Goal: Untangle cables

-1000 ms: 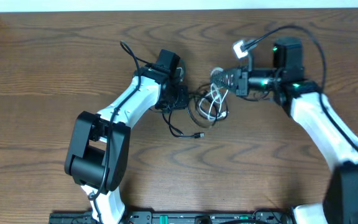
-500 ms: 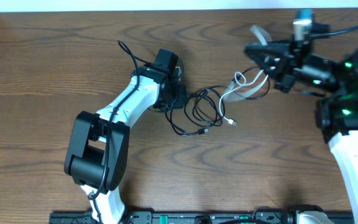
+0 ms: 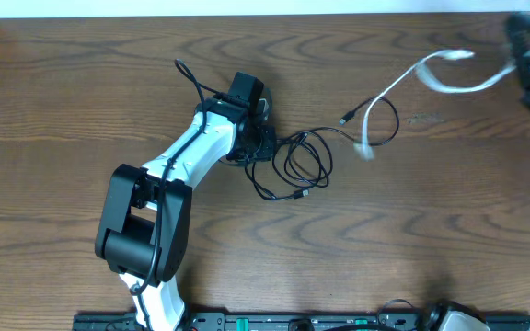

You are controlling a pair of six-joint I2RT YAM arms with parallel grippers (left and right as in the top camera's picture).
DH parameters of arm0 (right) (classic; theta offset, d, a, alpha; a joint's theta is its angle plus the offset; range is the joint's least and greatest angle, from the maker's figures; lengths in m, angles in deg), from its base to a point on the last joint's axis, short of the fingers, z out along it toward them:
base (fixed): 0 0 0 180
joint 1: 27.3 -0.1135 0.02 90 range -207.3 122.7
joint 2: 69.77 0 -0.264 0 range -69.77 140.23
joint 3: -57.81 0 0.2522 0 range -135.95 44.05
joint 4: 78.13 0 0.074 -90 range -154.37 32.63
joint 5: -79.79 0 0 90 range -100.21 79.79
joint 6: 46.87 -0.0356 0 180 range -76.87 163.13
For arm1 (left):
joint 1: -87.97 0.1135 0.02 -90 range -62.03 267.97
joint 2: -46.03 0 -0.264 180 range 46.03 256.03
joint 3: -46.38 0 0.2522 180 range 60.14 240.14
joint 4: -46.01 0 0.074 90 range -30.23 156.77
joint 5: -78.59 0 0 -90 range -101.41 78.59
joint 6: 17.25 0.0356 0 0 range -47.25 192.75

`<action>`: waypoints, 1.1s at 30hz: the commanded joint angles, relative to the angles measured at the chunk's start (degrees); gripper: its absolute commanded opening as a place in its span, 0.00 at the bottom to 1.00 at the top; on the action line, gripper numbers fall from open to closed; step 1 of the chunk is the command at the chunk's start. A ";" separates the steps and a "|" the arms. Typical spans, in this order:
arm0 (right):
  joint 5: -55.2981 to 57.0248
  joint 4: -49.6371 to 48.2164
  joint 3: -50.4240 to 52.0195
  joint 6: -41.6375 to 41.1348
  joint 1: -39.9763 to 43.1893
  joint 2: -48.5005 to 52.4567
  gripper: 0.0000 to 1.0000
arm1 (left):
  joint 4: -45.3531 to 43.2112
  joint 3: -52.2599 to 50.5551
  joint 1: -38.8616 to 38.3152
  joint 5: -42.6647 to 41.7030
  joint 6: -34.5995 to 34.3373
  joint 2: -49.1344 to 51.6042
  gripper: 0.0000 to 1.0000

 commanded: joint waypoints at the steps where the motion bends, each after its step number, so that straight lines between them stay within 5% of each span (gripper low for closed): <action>1: -0.39 1.66 -0.39 -4.79 5.11 -0.72 0.01 | 0.17 -0.28 0.13 0.81 0.46 0.85 0.21; 16: 9.38 41.83 -0.39 17.53 23.56 4.59 0.01 | 0.22 -0.28 0.13 0.79 0.46 0.85 0.25; 33: 18.95 66.42 -0.37 29.77 24.79 22.62 0.01 | 0.22 -0.28 0.13 0.79 0.46 0.85 0.25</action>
